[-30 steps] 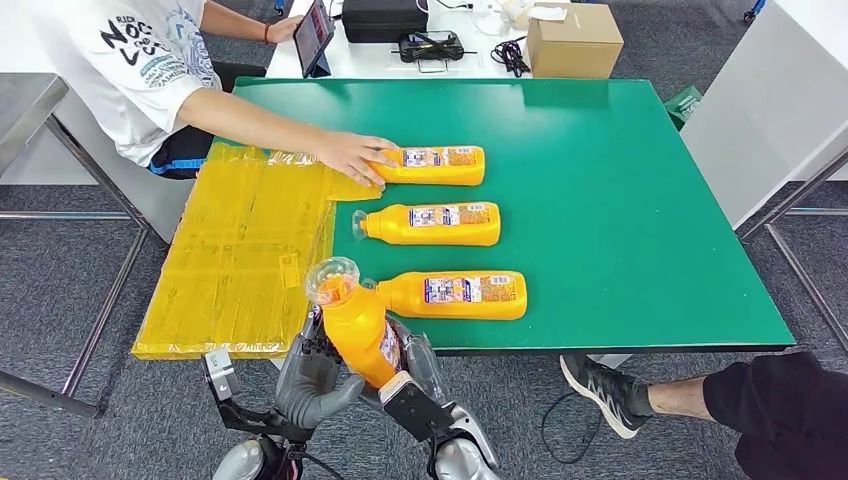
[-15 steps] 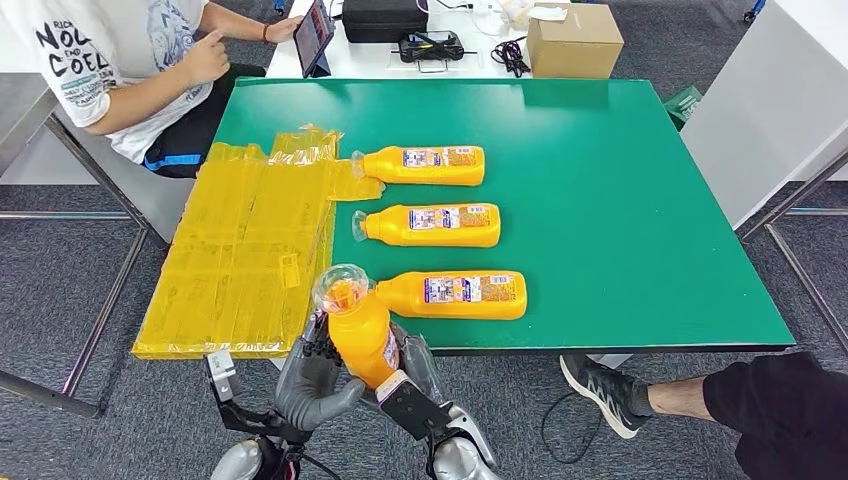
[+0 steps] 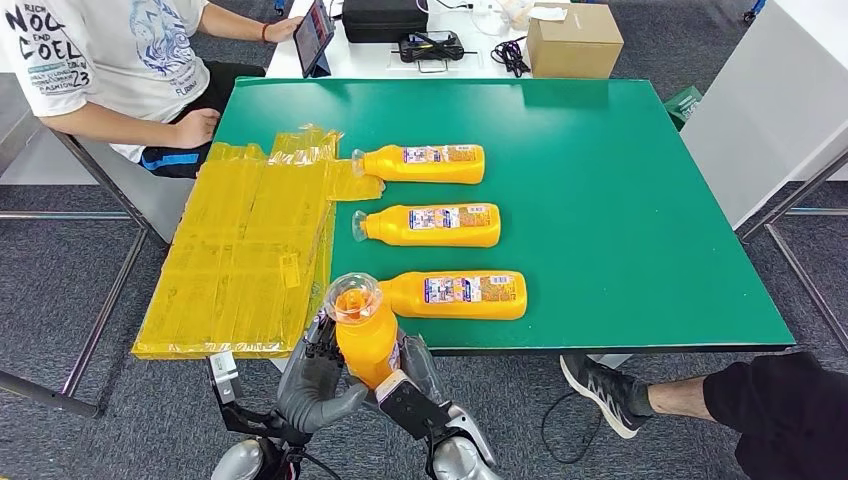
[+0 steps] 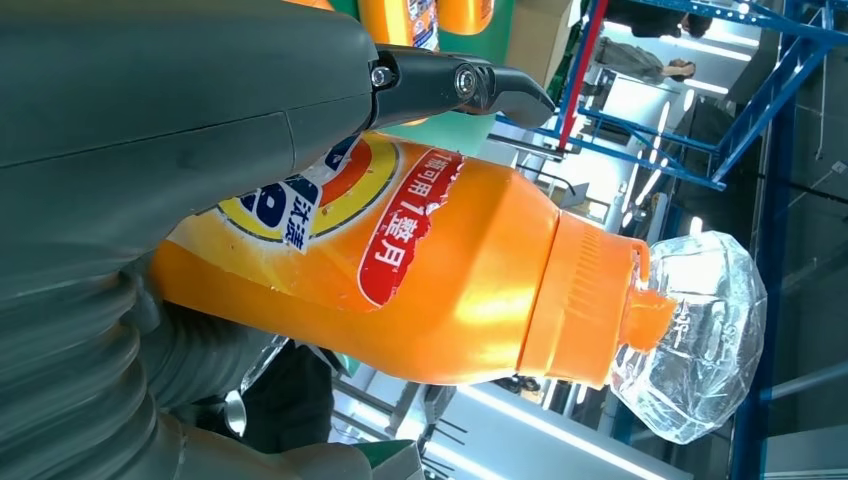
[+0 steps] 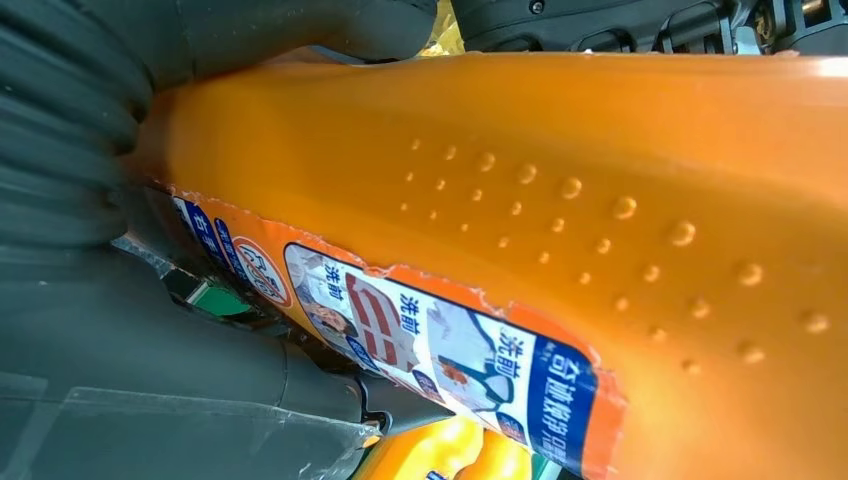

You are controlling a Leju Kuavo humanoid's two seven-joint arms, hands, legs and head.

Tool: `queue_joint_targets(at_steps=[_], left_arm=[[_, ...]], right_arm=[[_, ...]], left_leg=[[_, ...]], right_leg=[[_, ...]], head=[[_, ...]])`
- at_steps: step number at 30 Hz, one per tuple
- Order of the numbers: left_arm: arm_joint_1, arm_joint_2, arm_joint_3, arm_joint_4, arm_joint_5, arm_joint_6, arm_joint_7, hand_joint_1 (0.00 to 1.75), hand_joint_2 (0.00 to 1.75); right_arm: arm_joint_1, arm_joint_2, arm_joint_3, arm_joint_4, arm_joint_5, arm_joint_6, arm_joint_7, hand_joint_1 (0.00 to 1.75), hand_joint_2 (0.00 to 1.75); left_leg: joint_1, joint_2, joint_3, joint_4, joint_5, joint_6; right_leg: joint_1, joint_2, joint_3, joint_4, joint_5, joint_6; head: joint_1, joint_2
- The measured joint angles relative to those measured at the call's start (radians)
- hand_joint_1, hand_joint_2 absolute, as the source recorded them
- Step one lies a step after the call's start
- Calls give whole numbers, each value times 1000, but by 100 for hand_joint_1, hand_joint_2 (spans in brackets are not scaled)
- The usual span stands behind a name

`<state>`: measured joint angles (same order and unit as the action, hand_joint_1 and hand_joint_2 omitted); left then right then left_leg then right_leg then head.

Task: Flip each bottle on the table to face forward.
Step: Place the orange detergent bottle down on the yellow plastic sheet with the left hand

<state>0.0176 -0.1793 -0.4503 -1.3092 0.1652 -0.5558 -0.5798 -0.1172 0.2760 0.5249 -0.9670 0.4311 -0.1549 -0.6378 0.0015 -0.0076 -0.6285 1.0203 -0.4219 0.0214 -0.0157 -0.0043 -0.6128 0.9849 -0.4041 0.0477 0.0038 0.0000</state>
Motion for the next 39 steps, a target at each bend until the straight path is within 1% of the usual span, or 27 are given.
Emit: queue_joint_targets(at_steps=[7, 16, 24, 29, 32, 38, 39], left_arm=[[-1, 2, -1, 3, -2, 3, 1, 0, 175], [-7, -1, 15, 27, 46, 47, 49, 0, 175], [-7, -3, 39, 30, 72, 42, 65, 0, 175], [-6, -3, 45, 28, 63, 44, 66, 0, 175], [-6, -3, 51, 20, 42, 61, 66, 0, 175], [-18, -4, 64, 13, -10, 89, 65, 0, 175], [-20, -4, 64, 13, -16, 89, 64, 4, 175]], right_arm=[[-2, 2, 1, 6, 29, -3, 1, 175, 175], [-5, 2, 33, 20, 97, -6, 29, 175, 175], [-12, -3, 65, 36, 109, -6, 42, 175, 175], [-13, -4, 68, 38, 108, -6, 43, 175, 175], [-13, -5, 68, 36, 110, -6, 43, 175, 175], [4, -15, 75, -7, 113, 1, 46, 175, 175], [6, -17, 76, -14, 115, 4, 47, 175, 175]], left_leg=[[0, 0, 0, 0, 0, 0], [0, 0, 0, 0, 0, 0], [0, 0, 0, 0, 0, 0], [0, 0, 0, 0, 0, 0], [0, 0, 0, 0, 0, 0], [0, 0, 0, 0, 0, 0], [0, 0, 0, 0, 0, 0]], right_leg=[[0, 0, 0, 0, 0, 0], [0, 0, 0, 0, 0, 0], [0, 0, 0, 0, 0, 0], [0, 0, 0, 0, 0, 0], [0, 0, 0, 0, 0, 0], [0, 0, 0, 0, 0, 0], [0, 0, 0, 0, 0, 0]], head=[[0, 0], [0, 0], [0, 0], [0, 0], [1, 0], [1, 0], [1, 0]])
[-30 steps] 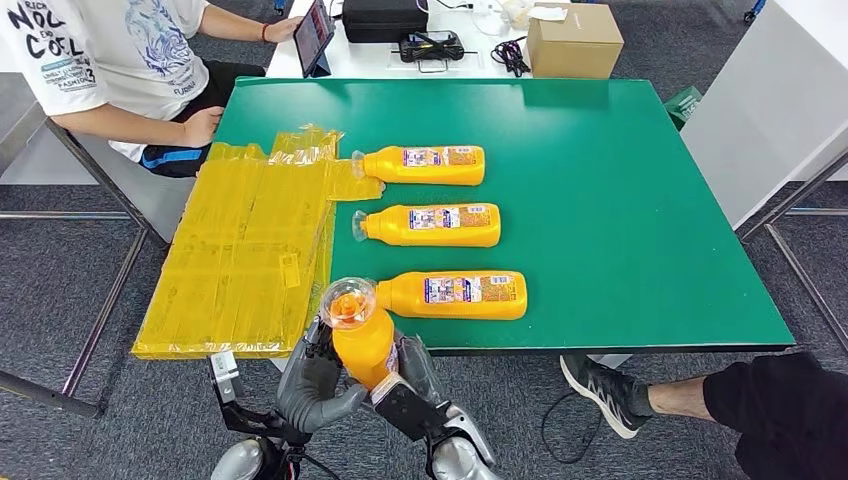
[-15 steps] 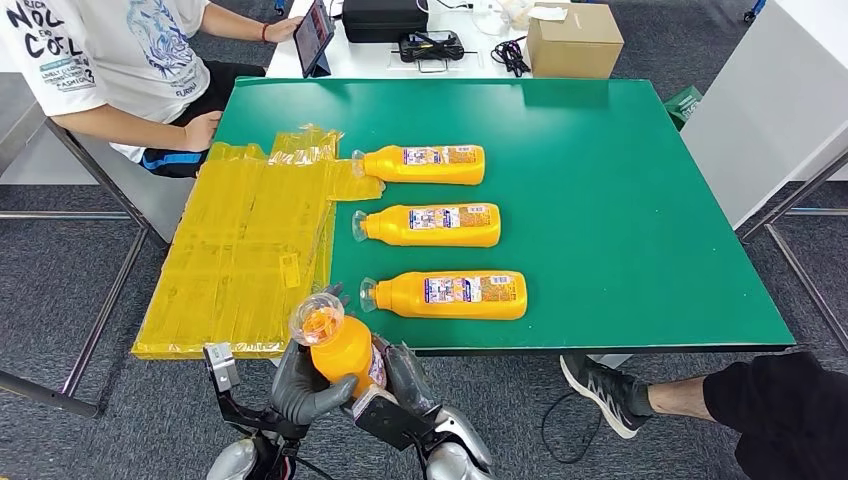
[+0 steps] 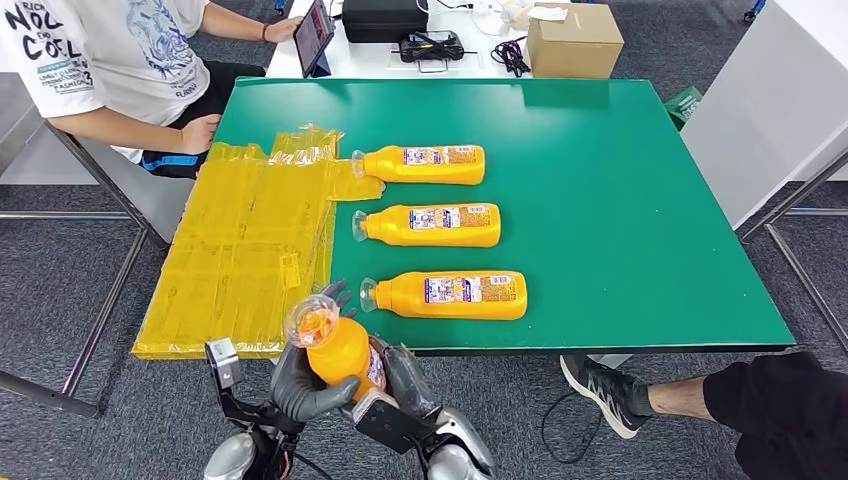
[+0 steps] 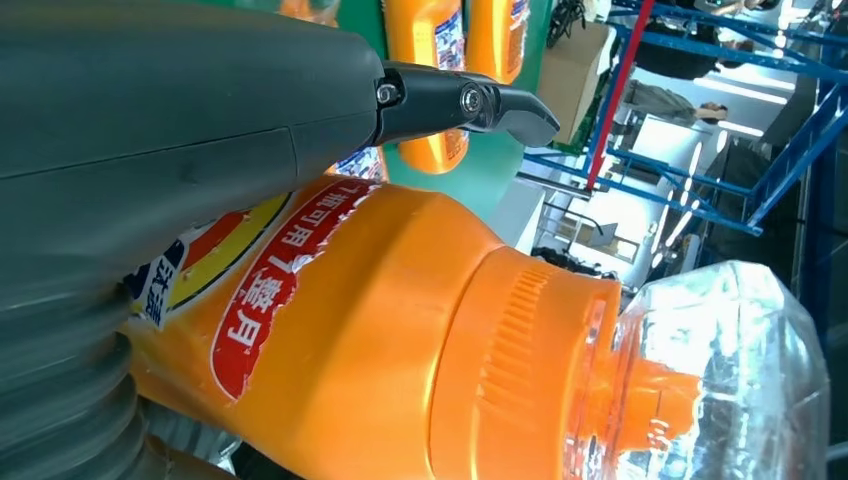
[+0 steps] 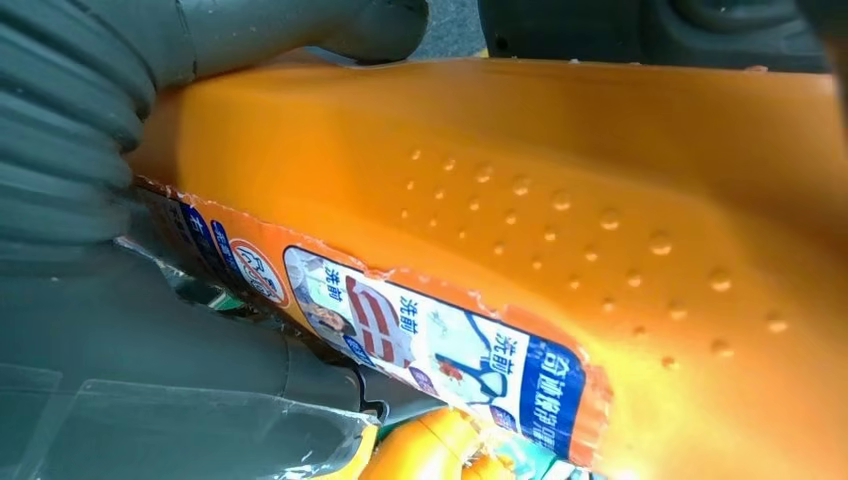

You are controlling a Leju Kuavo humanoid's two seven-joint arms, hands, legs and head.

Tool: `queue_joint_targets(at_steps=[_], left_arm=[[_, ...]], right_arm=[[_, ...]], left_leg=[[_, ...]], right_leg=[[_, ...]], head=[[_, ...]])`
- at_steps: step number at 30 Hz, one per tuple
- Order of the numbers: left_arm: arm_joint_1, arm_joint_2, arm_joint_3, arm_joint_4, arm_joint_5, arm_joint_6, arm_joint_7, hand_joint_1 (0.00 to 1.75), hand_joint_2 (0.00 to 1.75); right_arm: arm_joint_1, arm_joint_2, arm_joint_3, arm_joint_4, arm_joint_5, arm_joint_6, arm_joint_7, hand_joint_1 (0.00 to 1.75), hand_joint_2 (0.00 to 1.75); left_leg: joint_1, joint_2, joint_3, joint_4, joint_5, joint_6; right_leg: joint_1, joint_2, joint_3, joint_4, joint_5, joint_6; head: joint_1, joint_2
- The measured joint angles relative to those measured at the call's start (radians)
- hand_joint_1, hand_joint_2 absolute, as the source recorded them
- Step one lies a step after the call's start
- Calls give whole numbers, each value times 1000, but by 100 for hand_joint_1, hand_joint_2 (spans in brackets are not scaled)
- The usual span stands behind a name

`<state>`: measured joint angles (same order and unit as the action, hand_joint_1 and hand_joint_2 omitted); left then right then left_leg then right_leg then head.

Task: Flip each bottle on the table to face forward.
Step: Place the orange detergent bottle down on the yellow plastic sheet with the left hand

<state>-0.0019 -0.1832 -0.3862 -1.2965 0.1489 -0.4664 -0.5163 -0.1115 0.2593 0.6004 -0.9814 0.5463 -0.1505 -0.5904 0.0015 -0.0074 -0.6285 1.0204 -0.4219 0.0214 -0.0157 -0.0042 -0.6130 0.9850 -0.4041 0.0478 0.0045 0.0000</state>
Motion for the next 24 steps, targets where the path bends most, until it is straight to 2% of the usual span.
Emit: queue_joint_targets(at_steps=[1, 4, 5, 23, 24], left_arm=[[-2, 0, 1, 0, -5, 0, -2, 30, 175], [-4, -1, 4, 1, -14, 0, -9, 156, 175], [-4, -1, 5, 1, -16, 0, -12, 175, 175], [2, -21, 37, -8, -10, 3, -35, 175, 175], [2, -21, 39, -8, -10, 3, -35, 175, 175]], right_arm=[[1, -1, 1, -6, 2, 4, 2, 175, 175], [2, -5, 6, -14, 6, 13, 9, 175, 175], [2, -5, 7, -15, 6, 15, 10, 175, 175], [1, -5, 22, -17, 12, 23, 22, 175, 175], [1, -5, 23, -17, 13, 22, 22, 156, 175]], left_leg=[[0, 0, 0, 0, 0, 0], [0, 0, 0, 0, 0, 0], [0, 0, 0, 0, 0, 0], [0, 0, 0, 0, 0, 0], [0, 0, 0, 0, 0, 0]], right_leg=[[0, 0, 0, 0, 0, 0], [0, 0, 0, 0, 0, 0], [0, 0, 0, 0, 0, 0], [0, 0, 0, 0, 0, 0], [0, 0, 0, 0, 0, 0]], head=[[0, 0], [0, 0], [0, 0], [0, 0], [0, 0]])
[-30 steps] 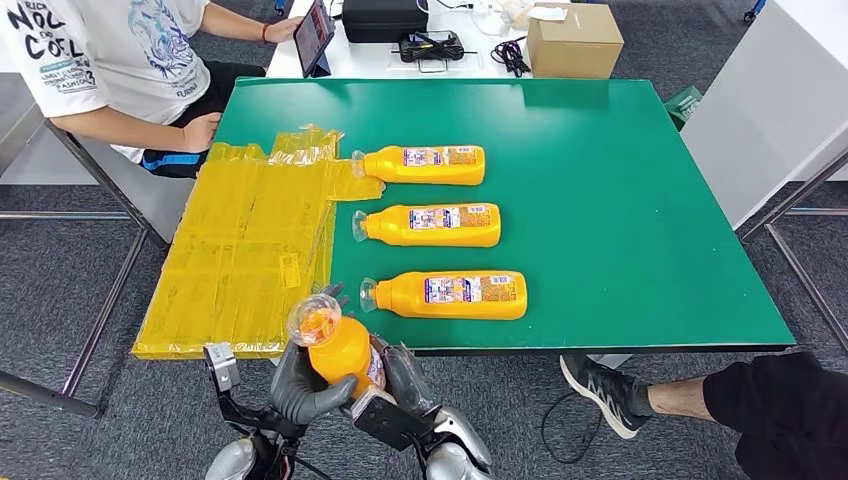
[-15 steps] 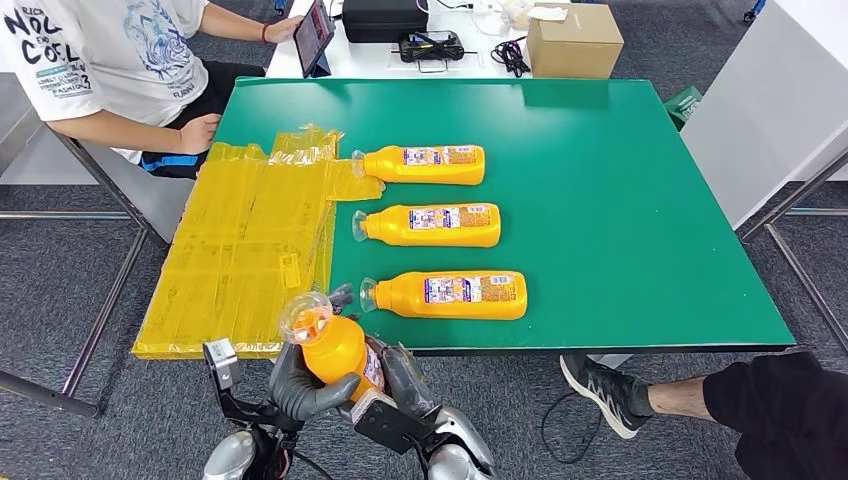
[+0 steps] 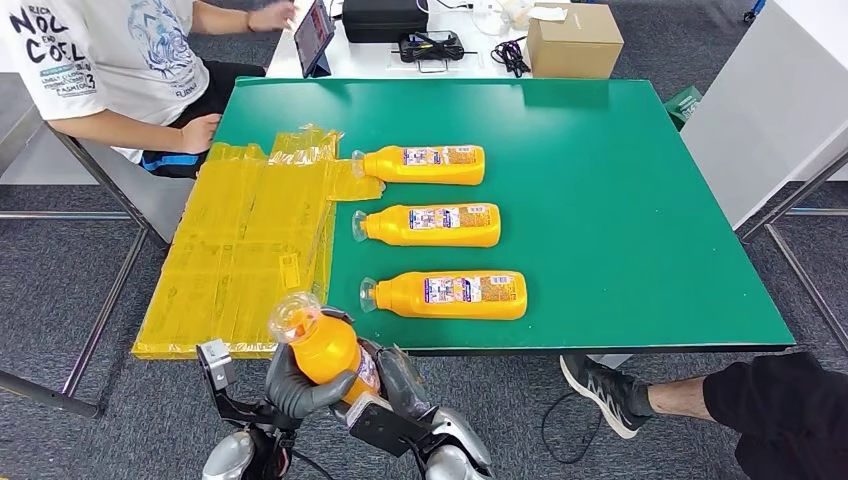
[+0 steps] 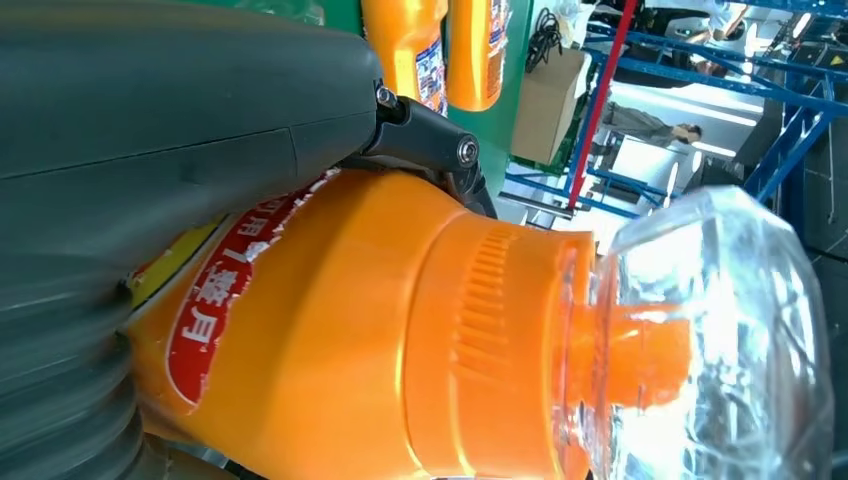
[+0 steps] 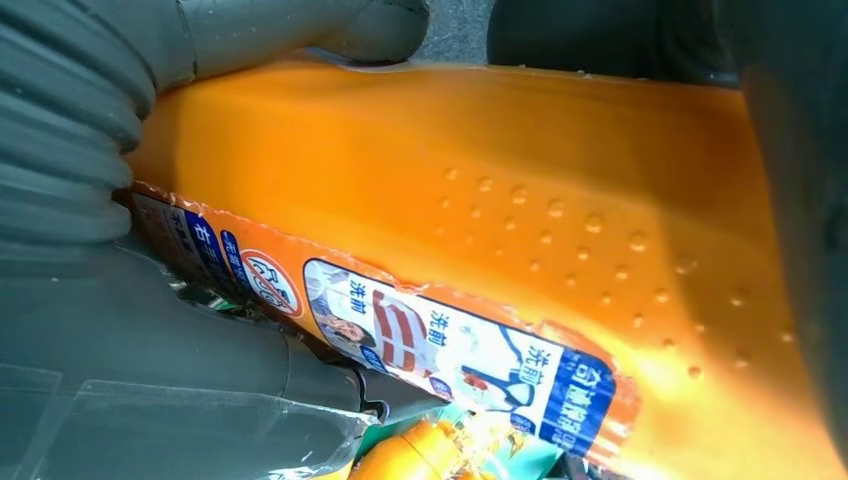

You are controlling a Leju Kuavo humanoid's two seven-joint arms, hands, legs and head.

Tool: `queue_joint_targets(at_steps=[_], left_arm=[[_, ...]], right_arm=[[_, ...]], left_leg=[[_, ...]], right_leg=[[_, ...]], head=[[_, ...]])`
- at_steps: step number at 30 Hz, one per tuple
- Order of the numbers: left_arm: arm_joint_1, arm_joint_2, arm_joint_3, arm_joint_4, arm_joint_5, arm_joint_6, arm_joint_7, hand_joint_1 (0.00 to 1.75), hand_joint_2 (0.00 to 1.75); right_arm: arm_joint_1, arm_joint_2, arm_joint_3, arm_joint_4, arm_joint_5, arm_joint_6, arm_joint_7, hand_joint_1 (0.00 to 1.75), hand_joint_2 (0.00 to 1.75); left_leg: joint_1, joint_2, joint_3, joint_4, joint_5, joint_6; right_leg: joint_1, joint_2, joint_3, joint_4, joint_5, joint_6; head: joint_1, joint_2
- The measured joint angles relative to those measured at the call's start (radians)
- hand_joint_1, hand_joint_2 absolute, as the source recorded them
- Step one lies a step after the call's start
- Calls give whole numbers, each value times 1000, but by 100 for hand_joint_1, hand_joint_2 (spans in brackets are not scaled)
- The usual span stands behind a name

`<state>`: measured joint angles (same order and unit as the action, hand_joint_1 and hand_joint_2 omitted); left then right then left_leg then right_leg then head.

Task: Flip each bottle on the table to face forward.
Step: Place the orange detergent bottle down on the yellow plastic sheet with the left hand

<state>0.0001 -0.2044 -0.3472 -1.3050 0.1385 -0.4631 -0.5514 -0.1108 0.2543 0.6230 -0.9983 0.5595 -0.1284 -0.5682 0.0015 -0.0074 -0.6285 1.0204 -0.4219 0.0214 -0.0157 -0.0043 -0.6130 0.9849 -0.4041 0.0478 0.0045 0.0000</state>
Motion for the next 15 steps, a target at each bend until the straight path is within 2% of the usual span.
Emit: queue_joint_targets(at_steps=[3, 4, 7, 11, 15], left_arm=[[0, -2, 4, 0, 1, 1, 0, 175, 175], [0, -3, 5, 0, 1, 5, 0, 175, 175], [1, -9, 13, -3, -9, 42, 0, 175, 175], [8, -13, 38, -26, -50, 116, -1, 175, 175], [13, -15, 57, -45, -58, 128, -2, 175, 175]], right_arm=[[0, 0, 1, 0, 6, -7, 4, 25, 175], [0, 0, 2, 0, 11, -16, 9, 0, 131], [0, -1, 2, -1, 40, -65, 40, 0, 0], [5, -2, -4, -23, 55, -125, 71, 0, 0], [11, -4, -10, -49, 54, -133, 77, 0, 0]], left_leg=[[0, 0, 0, 0, 0, 0], [0, 0, 0, 0, 0, 0], [0, 0, 0, 0, 0, 0], [0, 0, 0, 0, 0, 0], [0, 0, 0, 0, 0, 0]], right_leg=[[0, 0, 0, 0, 0, 0], [0, 0, 0, 0, 0, 0], [0, 0, 0, 0, 0, 0], [0, 0, 0, 0, 0, 0], [0, 0, 0, 0, 0, 0]], head=[[0, 0], [0, 0], [0, 0], [0, 0], [0, 0]])
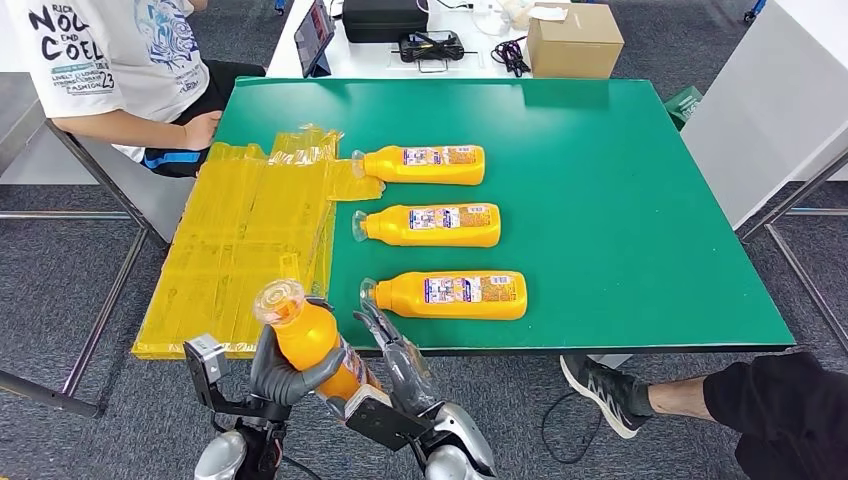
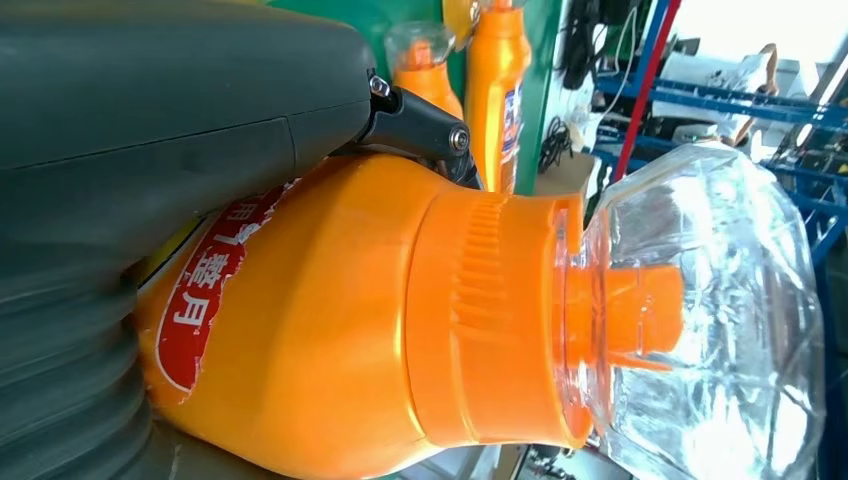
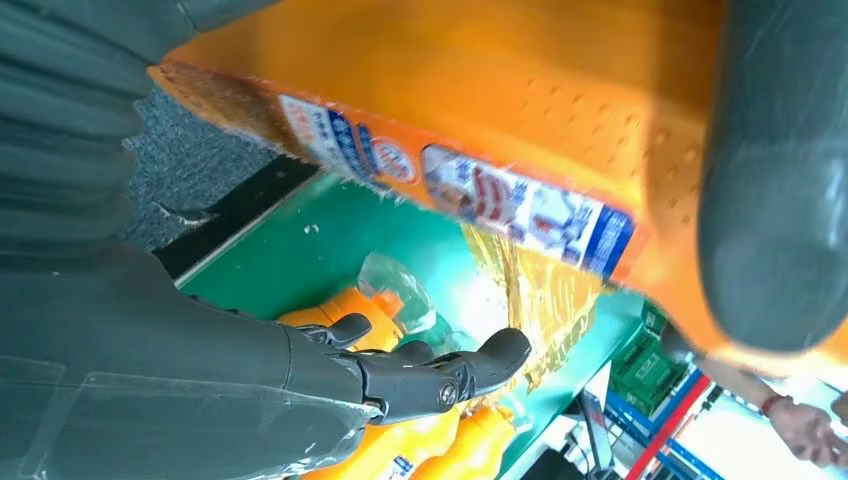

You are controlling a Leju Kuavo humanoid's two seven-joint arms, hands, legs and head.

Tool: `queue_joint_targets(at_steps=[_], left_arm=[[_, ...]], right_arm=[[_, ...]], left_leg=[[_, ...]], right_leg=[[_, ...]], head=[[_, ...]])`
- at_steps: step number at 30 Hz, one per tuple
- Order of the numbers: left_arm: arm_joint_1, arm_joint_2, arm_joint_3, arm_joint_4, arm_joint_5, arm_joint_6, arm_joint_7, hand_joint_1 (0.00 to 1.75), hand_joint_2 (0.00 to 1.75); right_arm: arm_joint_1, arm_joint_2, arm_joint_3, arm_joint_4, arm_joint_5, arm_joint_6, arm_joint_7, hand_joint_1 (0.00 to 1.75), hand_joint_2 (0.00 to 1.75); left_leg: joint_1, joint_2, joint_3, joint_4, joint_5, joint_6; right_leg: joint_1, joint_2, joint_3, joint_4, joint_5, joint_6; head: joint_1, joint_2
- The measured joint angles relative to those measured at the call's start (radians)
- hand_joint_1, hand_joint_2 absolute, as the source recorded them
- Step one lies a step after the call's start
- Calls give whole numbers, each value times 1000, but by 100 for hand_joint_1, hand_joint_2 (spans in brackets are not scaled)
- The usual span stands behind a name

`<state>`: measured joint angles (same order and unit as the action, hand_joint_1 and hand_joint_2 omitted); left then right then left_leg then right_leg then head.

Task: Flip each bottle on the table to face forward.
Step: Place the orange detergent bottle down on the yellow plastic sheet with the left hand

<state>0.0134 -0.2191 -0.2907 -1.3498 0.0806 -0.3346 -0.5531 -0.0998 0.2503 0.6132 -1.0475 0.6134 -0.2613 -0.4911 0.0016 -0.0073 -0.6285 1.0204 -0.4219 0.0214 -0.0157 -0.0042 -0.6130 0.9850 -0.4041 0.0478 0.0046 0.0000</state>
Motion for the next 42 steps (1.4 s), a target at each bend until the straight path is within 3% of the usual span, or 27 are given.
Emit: queue_joint_targets(at_steps=[6, 16, 23, 30, 33, 36, 42], left_arm=[[3, -3, 15, -16, -44, 57, -4, 175, 175], [9, -3, 72, -68, -107, 175, -8, 175, 175], [-37, -2, 94, -79, -260, 356, -32, 175, 175], [-78, 0, 105, -81, -328, 418, -34, 175, 175], [-119, 8, 100, -77, -556, 581, -18, 175, 175], [-232, 31, 79, -41, -868, 723, 50, 175, 175], [-489, 106, -14, 151, -1404, 798, 169, 175, 175]], right_arm=[[13, -2, -12, -36, -2, -37, 7, 0, 0], [81, -15, -72, -262, 13, -159, 17, 0, 0], [119, -18, -88, -421, -88, -229, -82, 0, 0], [133, -18, -94, -504, -108, -239, -99, 0, 0], [132, -19, -95, -530, -156, -257, -144, 0, 0], [113, -19, -93, -559, -193, -255, -164, 0, 0], [66, -19, -65, -576, -221, -176, -158, 0, 0]], left_leg=[[0, 0, 0, 0, 0, 0], [0, 0, 0, 0, 0, 0], [0, 0, 0, 0, 0, 0], [0, 0, 1, 0, 0, 0], [0, 0, 0, 0, 1, 0], [0, -1, 0, 0, 2, 1], [0, 0, 0, 0, 4, 0]], right_leg=[[0, 0, 0, 0, 0, 0], [0, 0, 0, 0, 0, 0], [0, 0, 0, 0, 0, 0], [0, 0, 0, 0, 0, 0], [0, 0, -1, 0, 0, 0], [0, -1, 0, 0, 1, 0], [0, 0, 0, 0, 4, -1]], head=[[0, 0], [0, 0], [0, 0], [0, 0], [0, 0], [-1, 0], [-1, 0]])
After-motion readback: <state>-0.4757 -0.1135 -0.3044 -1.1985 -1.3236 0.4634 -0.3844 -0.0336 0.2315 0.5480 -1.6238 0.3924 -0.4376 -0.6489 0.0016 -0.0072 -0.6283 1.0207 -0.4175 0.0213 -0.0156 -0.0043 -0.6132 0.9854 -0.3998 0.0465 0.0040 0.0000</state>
